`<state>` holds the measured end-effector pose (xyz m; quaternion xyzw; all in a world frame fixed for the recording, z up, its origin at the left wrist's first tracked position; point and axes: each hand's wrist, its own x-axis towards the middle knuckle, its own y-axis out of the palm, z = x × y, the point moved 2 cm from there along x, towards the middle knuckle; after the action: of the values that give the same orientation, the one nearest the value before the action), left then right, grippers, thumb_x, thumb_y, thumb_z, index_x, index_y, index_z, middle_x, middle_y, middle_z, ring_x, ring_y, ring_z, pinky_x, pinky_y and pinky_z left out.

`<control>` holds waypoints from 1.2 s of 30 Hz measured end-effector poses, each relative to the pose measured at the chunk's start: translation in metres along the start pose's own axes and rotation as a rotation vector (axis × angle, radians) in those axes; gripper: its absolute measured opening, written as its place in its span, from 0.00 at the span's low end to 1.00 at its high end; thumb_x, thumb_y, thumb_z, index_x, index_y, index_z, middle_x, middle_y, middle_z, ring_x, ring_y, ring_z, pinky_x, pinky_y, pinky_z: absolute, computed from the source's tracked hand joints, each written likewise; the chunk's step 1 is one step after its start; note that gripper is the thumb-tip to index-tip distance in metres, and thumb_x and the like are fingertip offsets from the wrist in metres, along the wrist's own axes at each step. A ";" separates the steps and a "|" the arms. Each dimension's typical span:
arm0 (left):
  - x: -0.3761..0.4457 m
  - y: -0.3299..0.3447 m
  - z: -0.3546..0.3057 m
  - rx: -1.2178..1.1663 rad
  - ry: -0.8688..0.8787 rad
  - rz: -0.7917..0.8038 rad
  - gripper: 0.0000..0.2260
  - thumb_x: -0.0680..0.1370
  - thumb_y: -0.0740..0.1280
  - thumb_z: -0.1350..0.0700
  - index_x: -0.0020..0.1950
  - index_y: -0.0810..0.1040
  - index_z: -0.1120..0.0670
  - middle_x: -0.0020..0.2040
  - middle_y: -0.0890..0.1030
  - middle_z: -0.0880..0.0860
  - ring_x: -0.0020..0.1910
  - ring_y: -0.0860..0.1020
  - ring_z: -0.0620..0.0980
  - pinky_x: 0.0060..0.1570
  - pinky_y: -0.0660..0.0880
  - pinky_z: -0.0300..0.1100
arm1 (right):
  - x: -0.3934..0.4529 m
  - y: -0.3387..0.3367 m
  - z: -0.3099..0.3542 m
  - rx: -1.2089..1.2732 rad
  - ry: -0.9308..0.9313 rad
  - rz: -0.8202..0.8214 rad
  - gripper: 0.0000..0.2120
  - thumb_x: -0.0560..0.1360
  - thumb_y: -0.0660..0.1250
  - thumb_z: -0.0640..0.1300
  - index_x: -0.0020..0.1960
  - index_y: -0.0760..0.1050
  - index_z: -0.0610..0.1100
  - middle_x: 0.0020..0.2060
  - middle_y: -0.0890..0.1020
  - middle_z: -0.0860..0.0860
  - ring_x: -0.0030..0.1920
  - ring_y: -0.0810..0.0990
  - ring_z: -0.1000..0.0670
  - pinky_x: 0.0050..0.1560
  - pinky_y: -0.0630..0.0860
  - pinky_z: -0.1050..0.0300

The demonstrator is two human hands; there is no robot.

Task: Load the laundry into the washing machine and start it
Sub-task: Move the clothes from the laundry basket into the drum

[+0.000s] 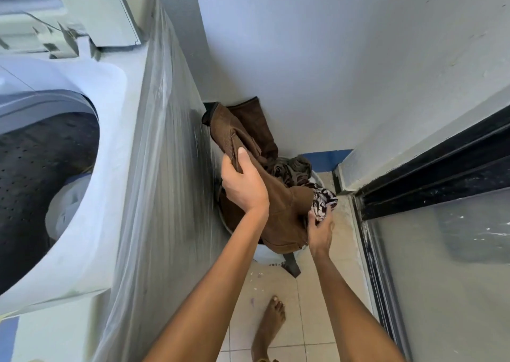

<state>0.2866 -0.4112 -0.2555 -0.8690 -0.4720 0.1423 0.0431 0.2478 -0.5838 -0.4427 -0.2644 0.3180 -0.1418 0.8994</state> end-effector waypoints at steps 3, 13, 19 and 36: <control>-0.002 0.012 0.000 -0.002 0.035 0.033 0.11 0.80 0.61 0.53 0.49 0.77 0.59 0.39 0.77 0.47 0.37 0.73 0.44 0.39 0.66 0.39 | 0.010 0.024 -0.009 -0.054 -0.026 0.224 0.25 0.80 0.57 0.52 0.73 0.62 0.41 0.70 0.66 0.40 0.70 0.65 0.40 0.68 0.63 0.47; -0.001 0.025 -0.038 -0.033 0.097 0.104 0.23 0.75 0.57 0.43 0.53 0.77 0.60 0.44 0.82 0.57 0.46 0.78 0.56 0.48 0.74 0.48 | 0.007 0.016 -0.029 -0.381 0.003 0.347 0.17 0.77 0.60 0.45 0.64 0.73 0.40 0.65 0.73 0.40 0.64 0.73 0.40 0.59 0.74 0.47; -0.003 0.008 -0.080 0.069 -0.029 0.130 0.25 0.77 0.57 0.41 0.64 0.74 0.56 0.59 0.80 0.56 0.60 0.76 0.55 0.61 0.71 0.50 | -0.050 -0.049 0.066 0.157 -0.145 0.096 0.12 0.80 0.60 0.41 0.61 0.75 0.42 0.55 0.79 0.46 0.58 0.76 0.45 0.57 0.71 0.55; -0.010 -0.068 -0.252 0.068 0.212 0.262 0.15 0.79 0.61 0.49 0.60 0.77 0.55 0.56 0.81 0.56 0.58 0.77 0.56 0.56 0.70 0.47 | -0.183 -0.108 0.207 0.186 -0.578 0.134 0.50 0.64 0.73 0.57 0.77 0.48 0.53 0.74 0.56 0.50 0.73 0.58 0.52 0.71 0.61 0.54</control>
<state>0.2991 -0.3674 0.0020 -0.9313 -0.3424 0.0699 0.1031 0.2339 -0.5148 -0.1547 -0.1887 0.0515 -0.0298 0.9802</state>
